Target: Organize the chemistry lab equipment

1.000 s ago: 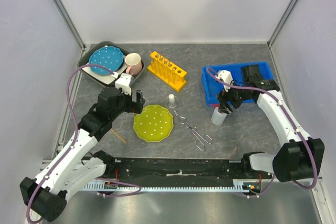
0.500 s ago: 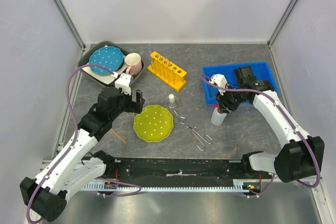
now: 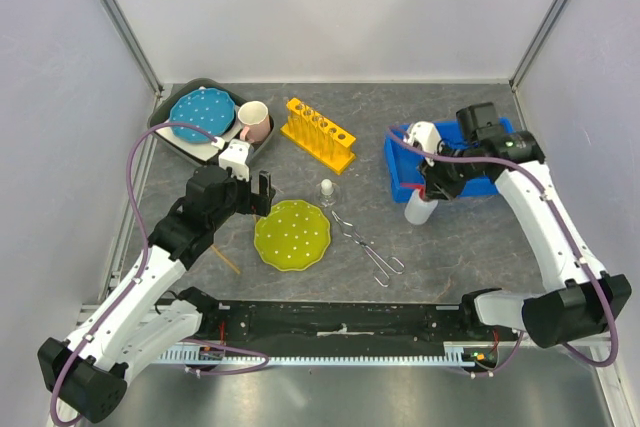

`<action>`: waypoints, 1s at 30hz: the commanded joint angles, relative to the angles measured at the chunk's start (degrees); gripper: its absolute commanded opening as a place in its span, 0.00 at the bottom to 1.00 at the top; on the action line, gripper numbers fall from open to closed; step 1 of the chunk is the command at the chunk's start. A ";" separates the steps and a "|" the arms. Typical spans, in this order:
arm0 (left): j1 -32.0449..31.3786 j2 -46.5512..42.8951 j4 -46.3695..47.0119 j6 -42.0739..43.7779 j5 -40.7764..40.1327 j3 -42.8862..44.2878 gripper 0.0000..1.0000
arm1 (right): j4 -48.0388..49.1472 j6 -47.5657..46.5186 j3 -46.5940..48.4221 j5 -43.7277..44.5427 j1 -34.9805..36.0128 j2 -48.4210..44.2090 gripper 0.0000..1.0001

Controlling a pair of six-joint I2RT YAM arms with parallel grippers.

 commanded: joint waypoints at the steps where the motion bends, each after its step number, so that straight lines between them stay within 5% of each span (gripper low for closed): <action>1: 0.15 -0.38 0.58 1.38 -0.72 -0.38 0.96 | -4.47 -0.40 11.44 -3.75 -0.98 0.15 0.05; 5: 0.15 -0.29 0.41 1.38 -0.99 -0.47 0.95 | -3.25 1.52 17.86 -4.29 -2.64 2.61 0.05; 8: 0.15 -0.21 0.49 1.38 -0.99 -0.38 0.96 | 9.51 7.03 17.09 0.78 -2.91 2.71 0.07; 17: 0.15 0.06 0.58 1.64 -1.95 -0.65 0.96 | 49.62 22.97 -7.76 10.20 -2.91 0.77 0.08; 30: 0.15 1.29 0.49 1.73 -1.16 -0.56 0.95 | 67.41 27.37 -22.82 12.15 -3.00 5.07 0.12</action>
